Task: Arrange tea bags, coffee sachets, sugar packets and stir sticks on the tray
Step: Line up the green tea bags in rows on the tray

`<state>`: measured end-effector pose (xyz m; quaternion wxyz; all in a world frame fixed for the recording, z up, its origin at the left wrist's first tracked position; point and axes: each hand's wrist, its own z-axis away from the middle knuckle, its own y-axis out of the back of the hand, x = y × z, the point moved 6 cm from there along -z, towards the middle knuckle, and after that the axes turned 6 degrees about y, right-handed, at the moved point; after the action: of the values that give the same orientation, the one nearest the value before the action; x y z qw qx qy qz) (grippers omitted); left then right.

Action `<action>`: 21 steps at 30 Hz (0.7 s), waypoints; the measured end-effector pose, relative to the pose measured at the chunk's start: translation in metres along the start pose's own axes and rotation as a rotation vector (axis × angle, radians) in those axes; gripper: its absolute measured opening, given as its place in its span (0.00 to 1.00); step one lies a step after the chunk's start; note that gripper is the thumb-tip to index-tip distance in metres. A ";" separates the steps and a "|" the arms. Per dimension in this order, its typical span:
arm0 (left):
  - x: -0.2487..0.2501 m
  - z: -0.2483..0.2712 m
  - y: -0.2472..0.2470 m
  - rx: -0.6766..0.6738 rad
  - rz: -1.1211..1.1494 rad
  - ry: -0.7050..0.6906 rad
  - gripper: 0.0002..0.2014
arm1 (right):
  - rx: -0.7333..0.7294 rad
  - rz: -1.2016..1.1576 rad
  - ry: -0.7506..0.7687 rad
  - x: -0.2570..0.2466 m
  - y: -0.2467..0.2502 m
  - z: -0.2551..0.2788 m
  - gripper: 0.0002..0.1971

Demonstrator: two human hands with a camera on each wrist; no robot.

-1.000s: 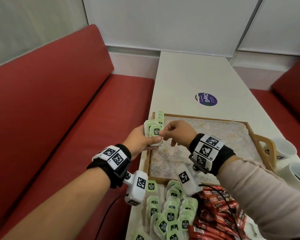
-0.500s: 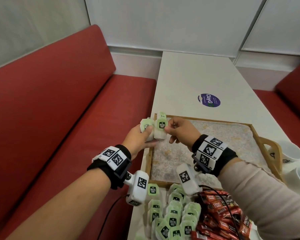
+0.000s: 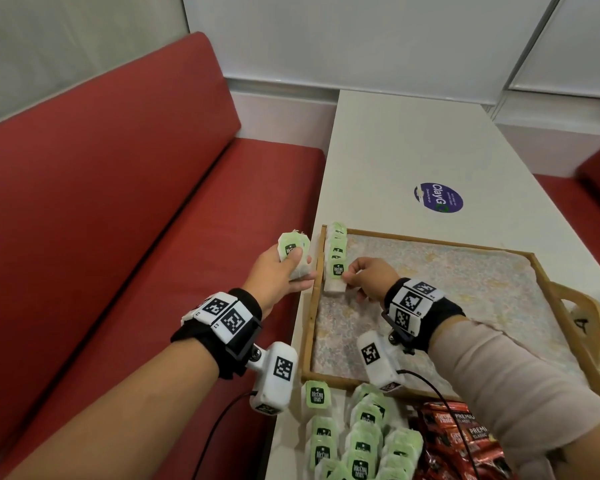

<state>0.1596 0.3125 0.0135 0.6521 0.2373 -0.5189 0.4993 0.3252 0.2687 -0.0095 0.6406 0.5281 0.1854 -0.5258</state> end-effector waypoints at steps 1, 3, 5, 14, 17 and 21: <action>0.000 -0.001 0.000 -0.002 -0.001 -0.001 0.12 | -0.004 -0.019 -0.007 0.001 -0.002 -0.001 0.12; 0.000 -0.002 0.000 -0.004 -0.002 -0.002 0.10 | -0.005 -0.050 -0.017 0.000 -0.004 -0.002 0.13; 0.000 -0.003 0.000 -0.006 -0.005 -0.003 0.10 | 0.007 -0.081 -0.030 0.000 -0.003 -0.003 0.13; 0.002 -0.003 -0.003 -0.010 -0.024 -0.001 0.08 | 0.032 0.079 -0.092 0.002 -0.006 -0.018 0.12; 0.002 -0.002 -0.004 -0.008 -0.032 0.000 0.09 | 0.049 0.186 -0.040 0.000 -0.002 -0.017 0.12; 0.002 -0.001 -0.004 -0.004 -0.021 0.005 0.09 | 0.085 0.255 0.110 -0.008 0.002 -0.010 0.14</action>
<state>0.1639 0.3123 0.0158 0.6589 0.2403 -0.5157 0.4921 0.3267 0.2805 -0.0064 0.6681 0.6020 0.1290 -0.4179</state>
